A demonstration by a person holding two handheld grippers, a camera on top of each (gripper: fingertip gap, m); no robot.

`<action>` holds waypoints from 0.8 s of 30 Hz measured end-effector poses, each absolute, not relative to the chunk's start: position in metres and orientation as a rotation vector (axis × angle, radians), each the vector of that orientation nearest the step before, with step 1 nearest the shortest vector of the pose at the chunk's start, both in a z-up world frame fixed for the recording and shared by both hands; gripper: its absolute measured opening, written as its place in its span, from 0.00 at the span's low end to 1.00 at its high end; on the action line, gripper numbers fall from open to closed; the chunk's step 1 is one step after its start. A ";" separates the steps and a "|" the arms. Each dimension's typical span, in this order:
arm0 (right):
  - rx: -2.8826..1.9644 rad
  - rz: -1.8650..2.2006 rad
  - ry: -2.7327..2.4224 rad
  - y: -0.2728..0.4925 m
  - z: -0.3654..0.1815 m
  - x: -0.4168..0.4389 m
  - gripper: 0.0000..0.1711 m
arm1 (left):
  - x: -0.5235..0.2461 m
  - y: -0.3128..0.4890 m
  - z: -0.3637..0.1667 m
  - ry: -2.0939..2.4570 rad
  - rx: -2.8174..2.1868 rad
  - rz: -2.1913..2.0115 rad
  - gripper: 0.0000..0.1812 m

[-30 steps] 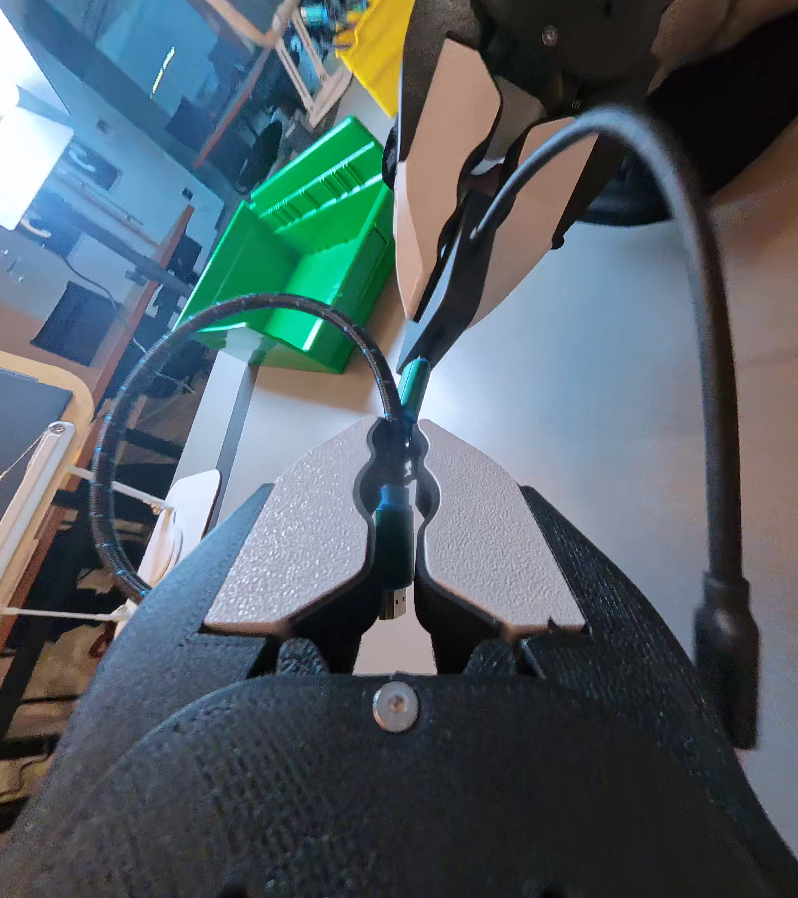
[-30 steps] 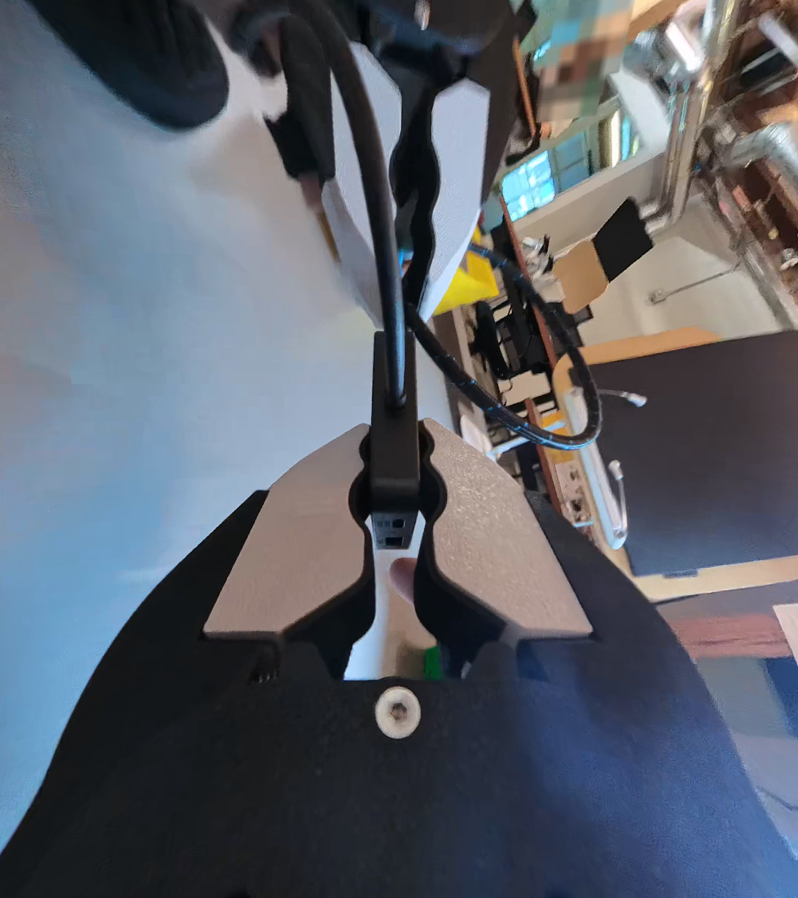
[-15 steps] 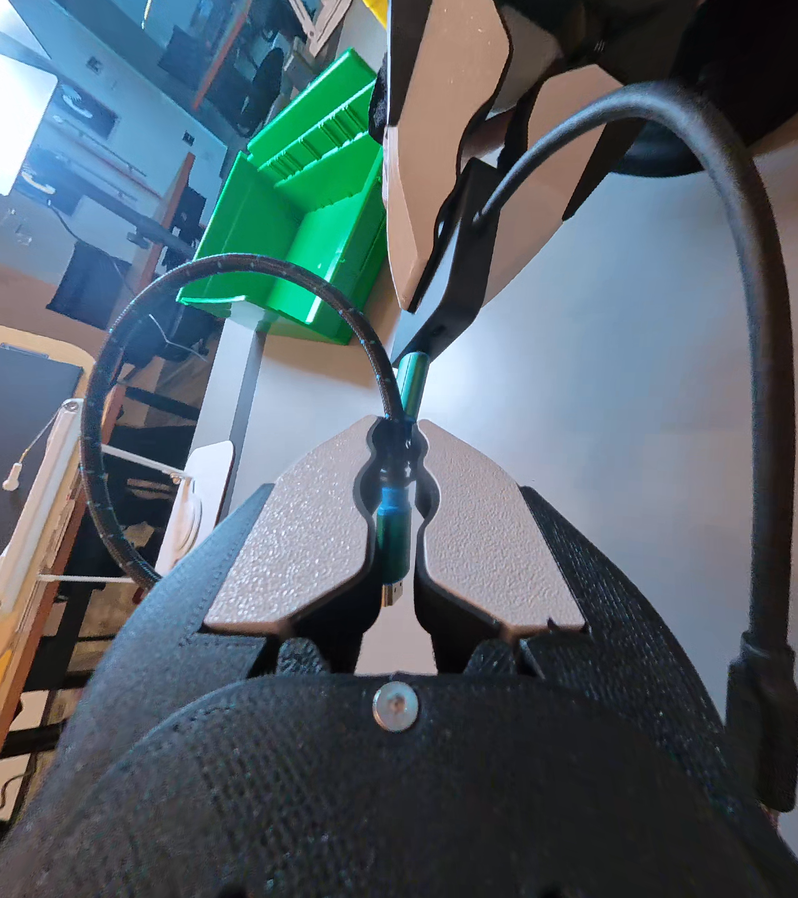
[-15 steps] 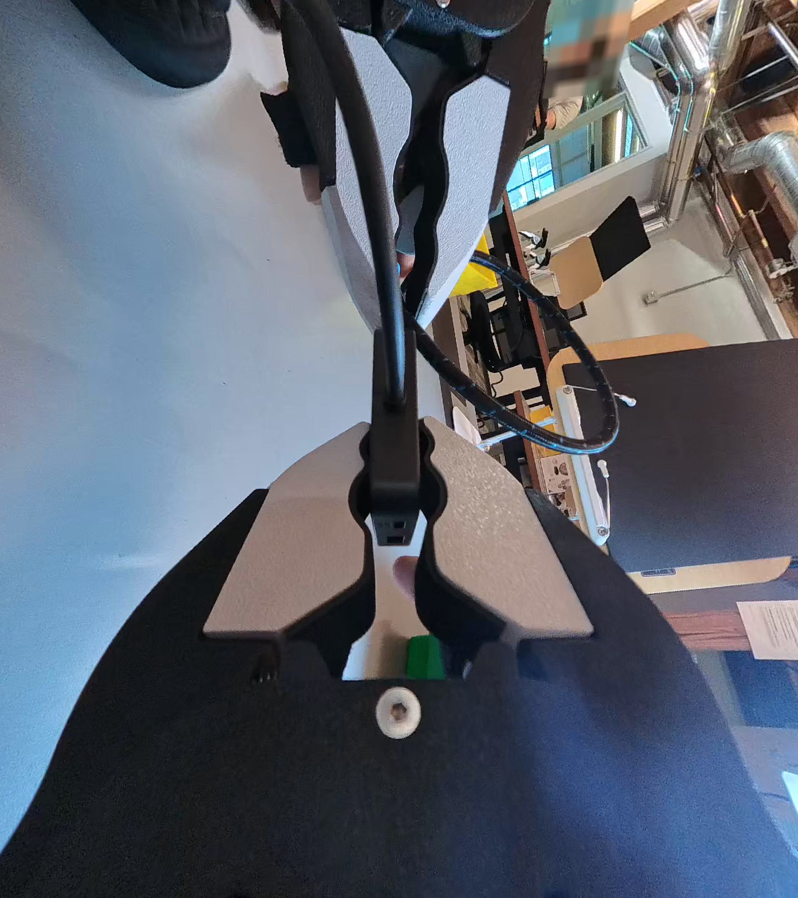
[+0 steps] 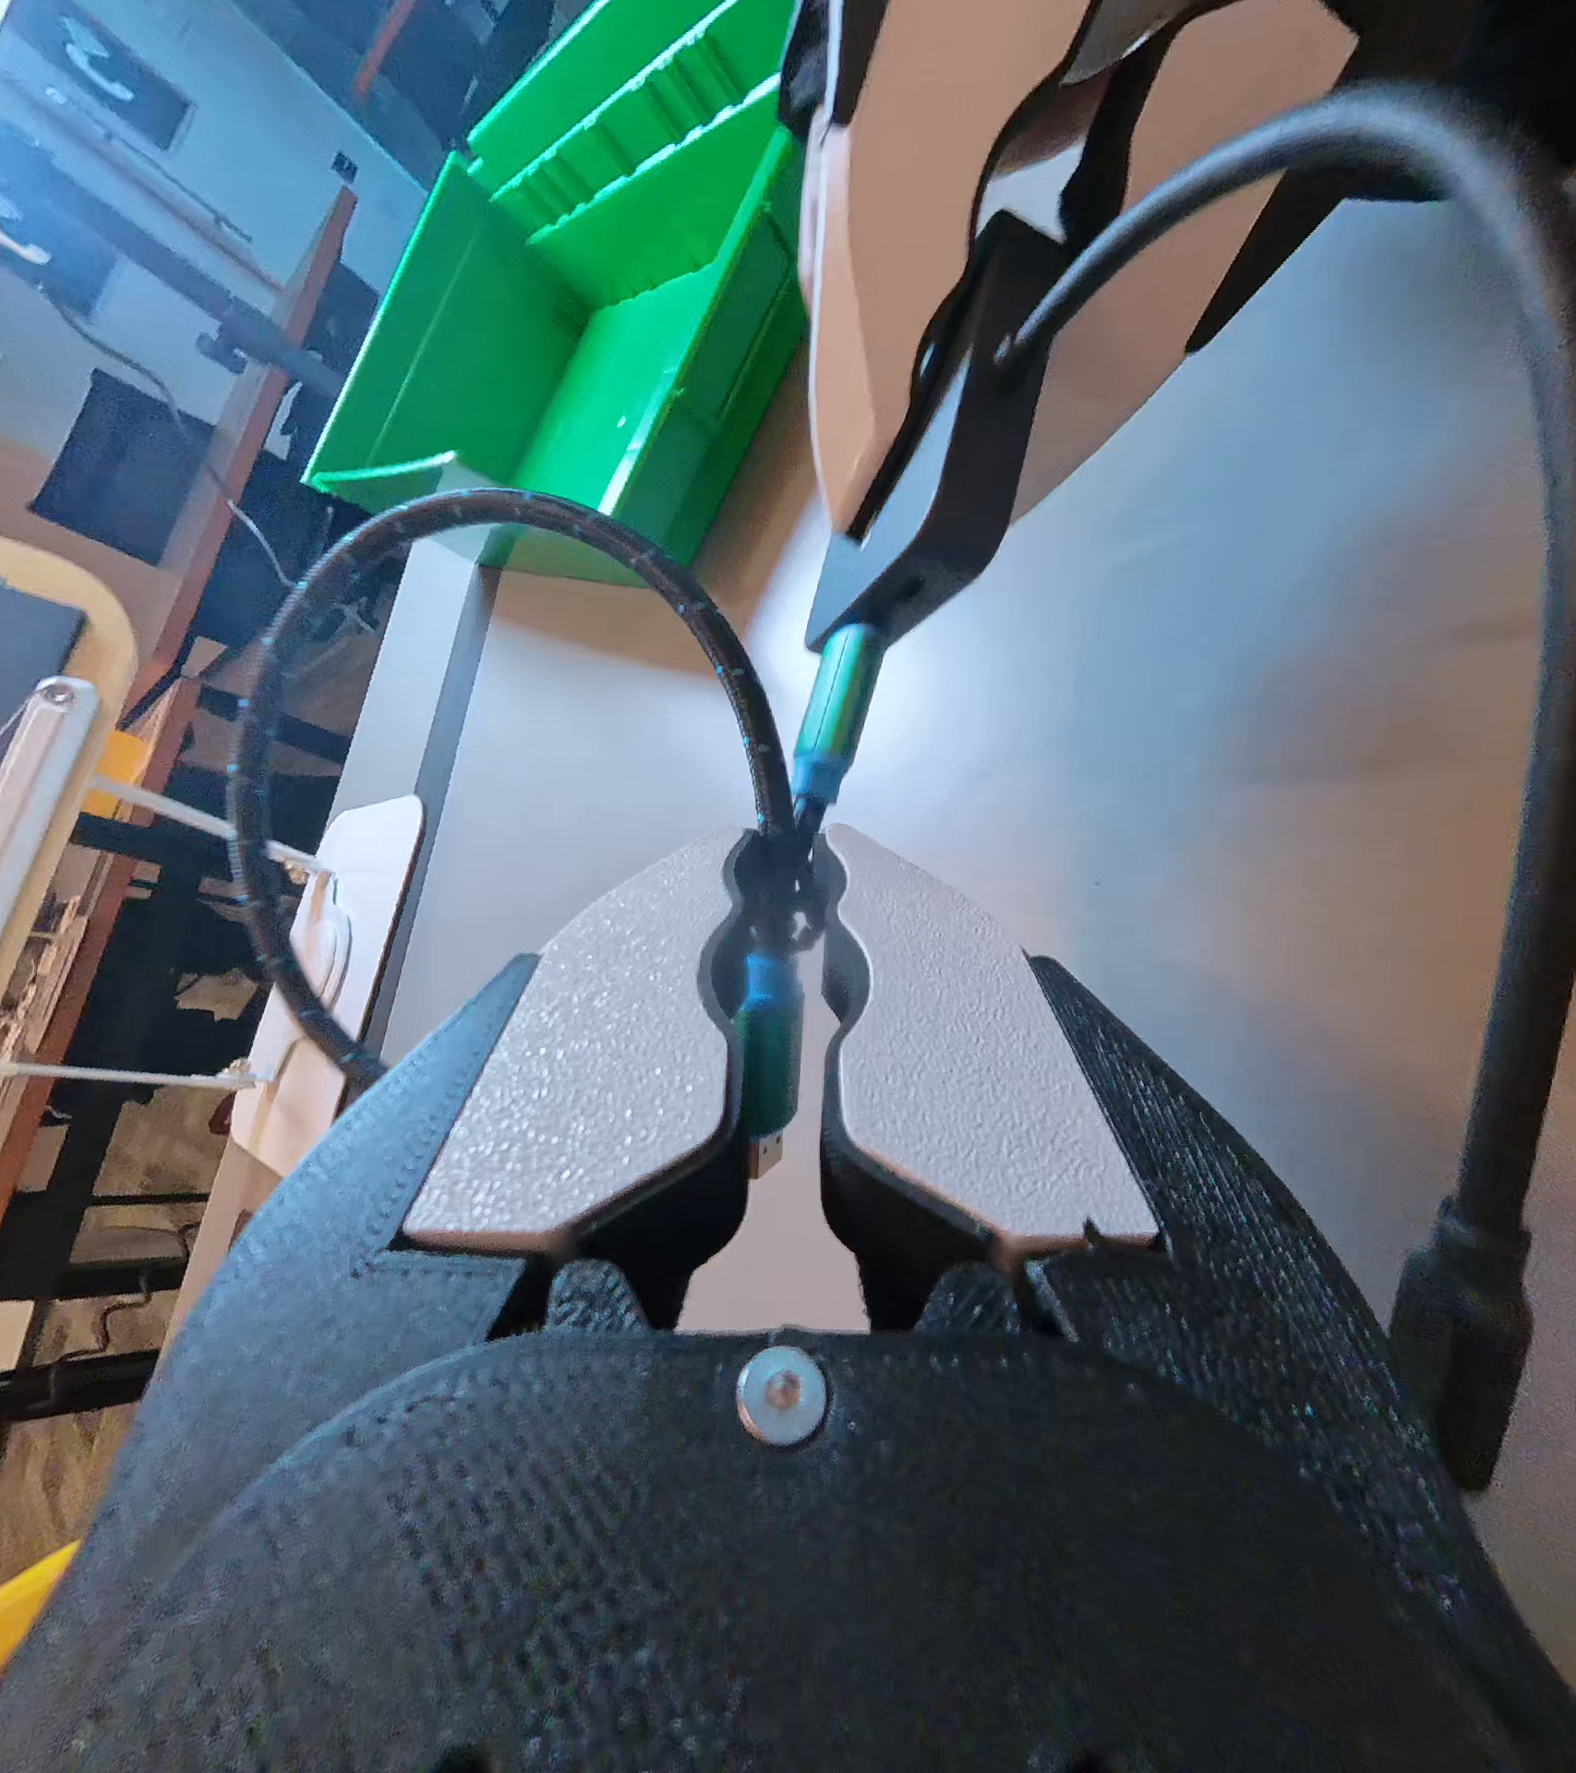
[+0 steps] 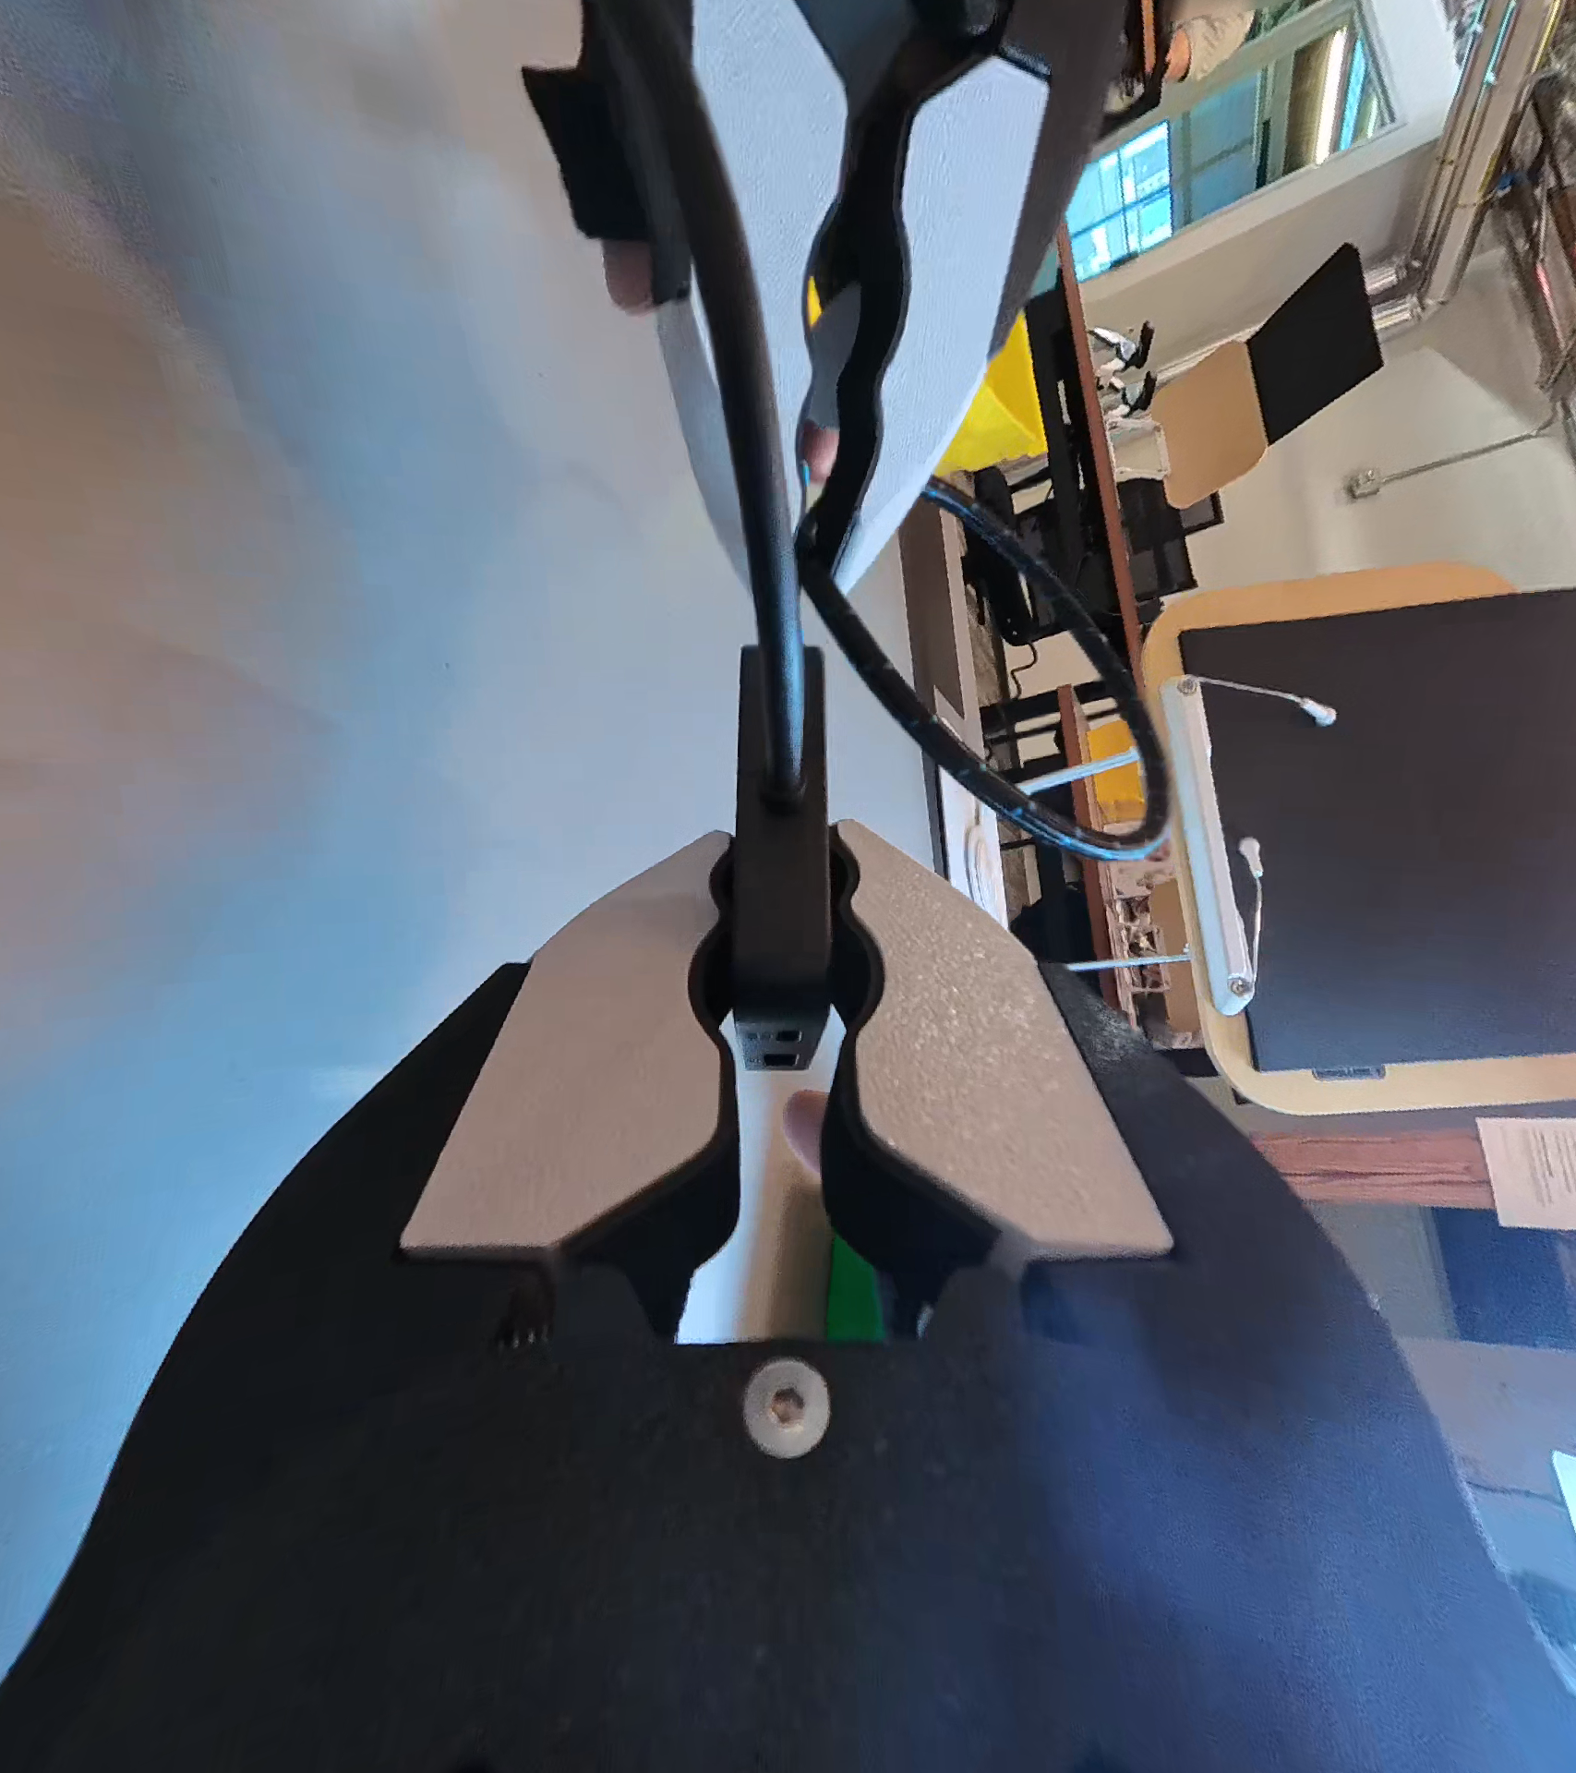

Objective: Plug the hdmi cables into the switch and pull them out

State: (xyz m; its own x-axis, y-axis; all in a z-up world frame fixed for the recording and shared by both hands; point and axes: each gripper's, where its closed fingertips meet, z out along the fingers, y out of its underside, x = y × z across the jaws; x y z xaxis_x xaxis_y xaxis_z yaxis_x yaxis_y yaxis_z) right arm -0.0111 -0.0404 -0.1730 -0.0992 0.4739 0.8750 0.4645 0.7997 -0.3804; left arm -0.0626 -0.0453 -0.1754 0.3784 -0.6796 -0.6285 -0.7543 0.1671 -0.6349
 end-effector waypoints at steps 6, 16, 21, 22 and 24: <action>-0.767 -0.008 -1.703 -0.030 -0.169 -0.003 0.08 | -0.074 -0.035 -0.165 1.210 -1.545 0.036 0.09; -0.849 -0.133 -1.488 0.016 -0.126 0.038 0.08 | -0.107 -0.026 -0.122 0.848 -1.570 -0.222 0.05; -0.959 -0.209 -1.224 0.064 -0.075 0.083 0.09 | -0.114 -0.016 -0.143 0.840 -1.661 -0.178 0.06; -1.005 -0.233 -1.200 0.077 -0.071 0.092 0.09 | -0.113 -0.016 -0.146 0.843 -1.672 -0.166 0.06; -1.132 -0.268 -1.183 0.107 -0.070 0.107 0.09 | -0.114 -0.014 -0.149 0.843 -1.679 -0.137 0.05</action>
